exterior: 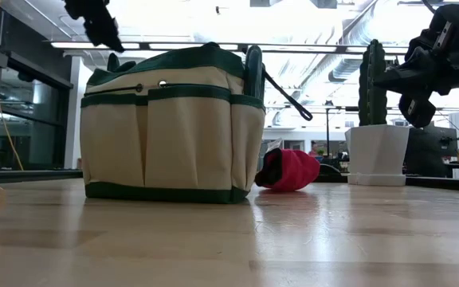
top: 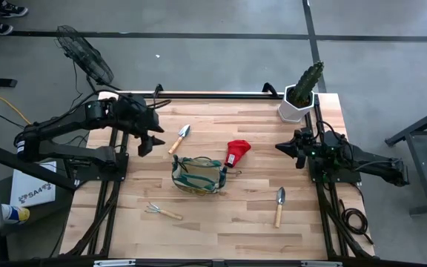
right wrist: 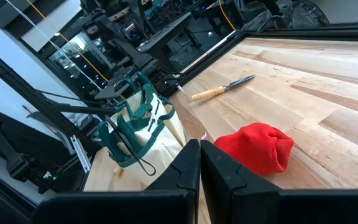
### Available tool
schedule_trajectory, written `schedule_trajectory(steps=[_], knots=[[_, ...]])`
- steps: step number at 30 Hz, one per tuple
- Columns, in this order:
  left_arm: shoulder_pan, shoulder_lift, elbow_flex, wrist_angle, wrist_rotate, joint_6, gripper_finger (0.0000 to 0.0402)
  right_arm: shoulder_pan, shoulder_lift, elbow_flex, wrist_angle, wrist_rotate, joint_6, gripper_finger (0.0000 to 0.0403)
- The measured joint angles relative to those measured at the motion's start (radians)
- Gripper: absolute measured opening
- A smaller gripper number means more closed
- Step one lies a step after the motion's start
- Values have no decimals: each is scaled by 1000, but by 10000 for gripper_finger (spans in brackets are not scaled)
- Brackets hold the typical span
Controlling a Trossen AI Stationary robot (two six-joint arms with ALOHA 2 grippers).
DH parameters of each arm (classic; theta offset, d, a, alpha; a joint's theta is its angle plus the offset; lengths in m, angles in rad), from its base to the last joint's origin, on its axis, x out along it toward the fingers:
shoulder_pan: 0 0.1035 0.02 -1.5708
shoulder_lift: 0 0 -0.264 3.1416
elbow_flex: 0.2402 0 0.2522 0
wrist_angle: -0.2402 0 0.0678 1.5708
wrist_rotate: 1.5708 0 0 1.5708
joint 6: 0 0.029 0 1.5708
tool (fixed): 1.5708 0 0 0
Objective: Pick & Place Garden tools in Gardening bag
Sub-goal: Put the left light brown trowel into the gardening bag
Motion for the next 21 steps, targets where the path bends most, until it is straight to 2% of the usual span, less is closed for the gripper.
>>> schedule_trajectory(steps=[4,10,21], knots=[[0,3,0,-52,-93,-103,226,0,0,0,0,0,0,4],[0,3,-17,-71,-169,-195,226,0,0,0,0,0,0,4],[1,3,-214,6,-174,-306,226,0,0,0,0,0,0,4]])
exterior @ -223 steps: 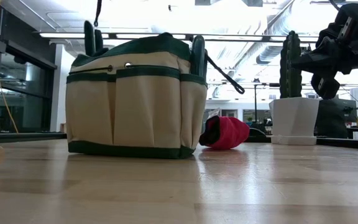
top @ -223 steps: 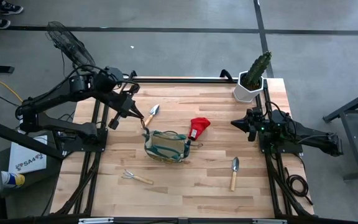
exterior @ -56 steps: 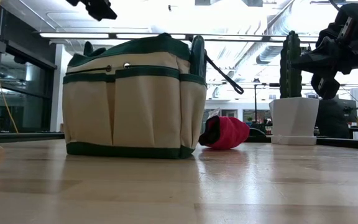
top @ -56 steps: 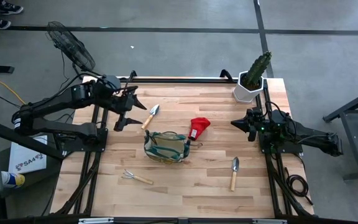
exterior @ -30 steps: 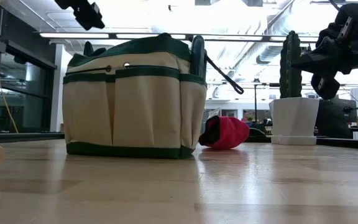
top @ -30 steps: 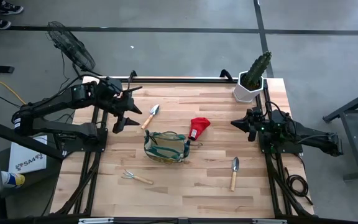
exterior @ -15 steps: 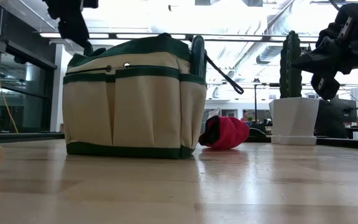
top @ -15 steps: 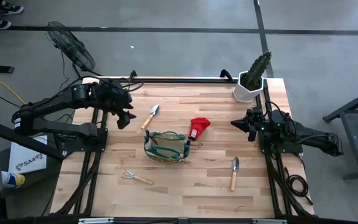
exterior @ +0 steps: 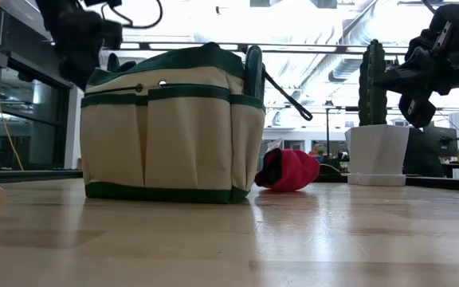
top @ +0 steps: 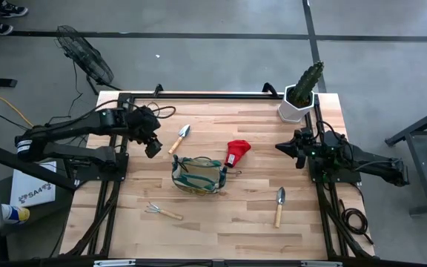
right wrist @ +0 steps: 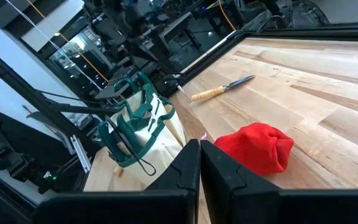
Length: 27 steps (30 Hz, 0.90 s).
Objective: Pick & Place Garden tools in Gardening bag
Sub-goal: Put the left light brown trowel into the gardening bag
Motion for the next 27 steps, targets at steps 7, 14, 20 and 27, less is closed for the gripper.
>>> schedule_trajectory(steps=[7,14,20,27], knots=[[0,0,-90,104,-4,-47,225,0,0,0,0,0,0,4],[32,67,-112,155,-13,-50,225,0,0,0,0,0,0,4],[107,165,-112,175,19,3,225,0,0,0,0,0,0,4],[148,260,-112,178,47,59,225,0,0,0,0,0,0,4]])
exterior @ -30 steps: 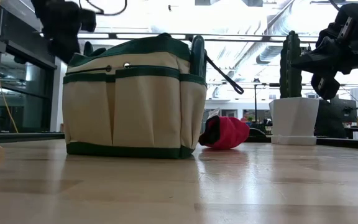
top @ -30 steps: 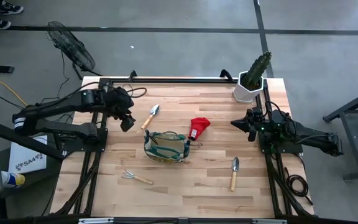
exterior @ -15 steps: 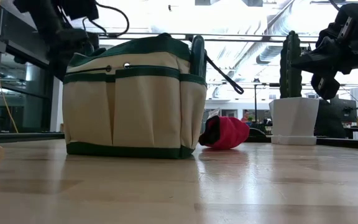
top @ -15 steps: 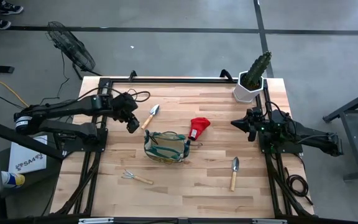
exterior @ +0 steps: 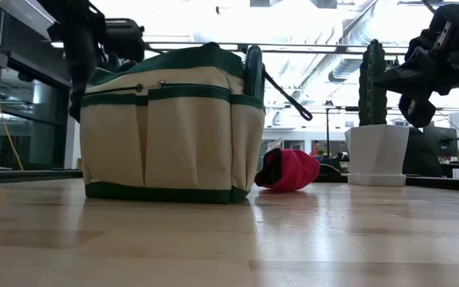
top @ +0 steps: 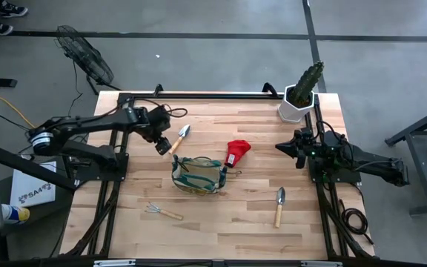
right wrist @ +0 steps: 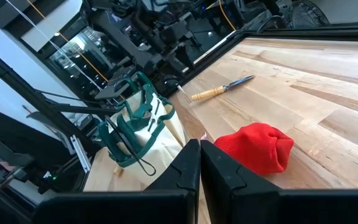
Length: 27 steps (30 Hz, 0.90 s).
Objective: Pick & Place Garden tools in Gardening bag
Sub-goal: Put the left light brown trowel into the gardening bag
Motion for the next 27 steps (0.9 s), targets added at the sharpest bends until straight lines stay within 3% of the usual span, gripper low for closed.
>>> schedule_trajectory(steps=[27], knots=[[2,254,0,138,114,16,225,0,0,0,0,0,0,4]])
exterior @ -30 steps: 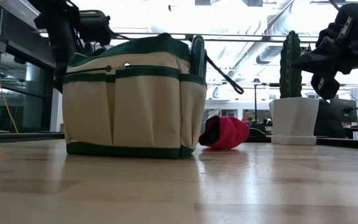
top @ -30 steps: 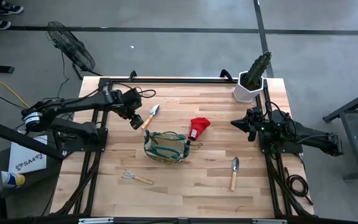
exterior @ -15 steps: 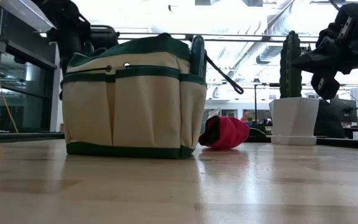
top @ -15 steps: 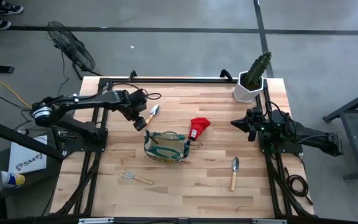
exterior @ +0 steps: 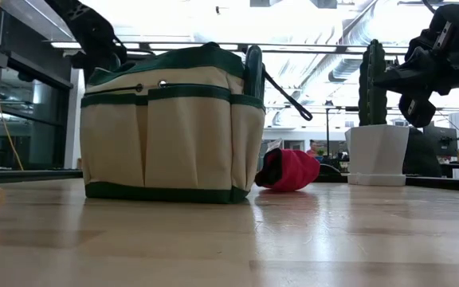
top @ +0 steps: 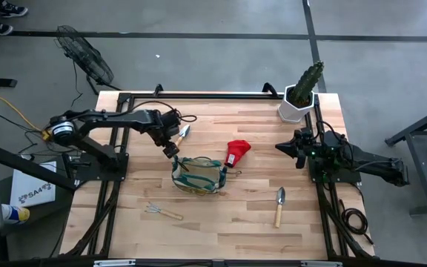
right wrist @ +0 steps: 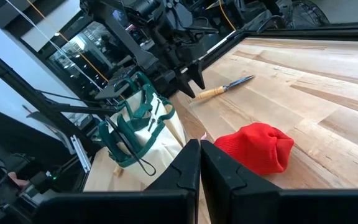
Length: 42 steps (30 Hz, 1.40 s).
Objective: Pick & Place Garden tools in Gardening bag
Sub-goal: Put the left light brown trowel into the gardening bag
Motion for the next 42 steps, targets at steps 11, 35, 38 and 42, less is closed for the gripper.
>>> schedule_trajectory(steps=[11,35,38,42], knots=[[0,55,0,48,23,0,225,0,0,0,0,0,0,4],[-1,81,0,51,24,3,151,0,0,0,0,0,0,4],[-1,81,0,51,25,4,125,0,0,0,0,0,0,4],[-1,81,0,46,25,24,96,0,0,0,0,0,0,4]])
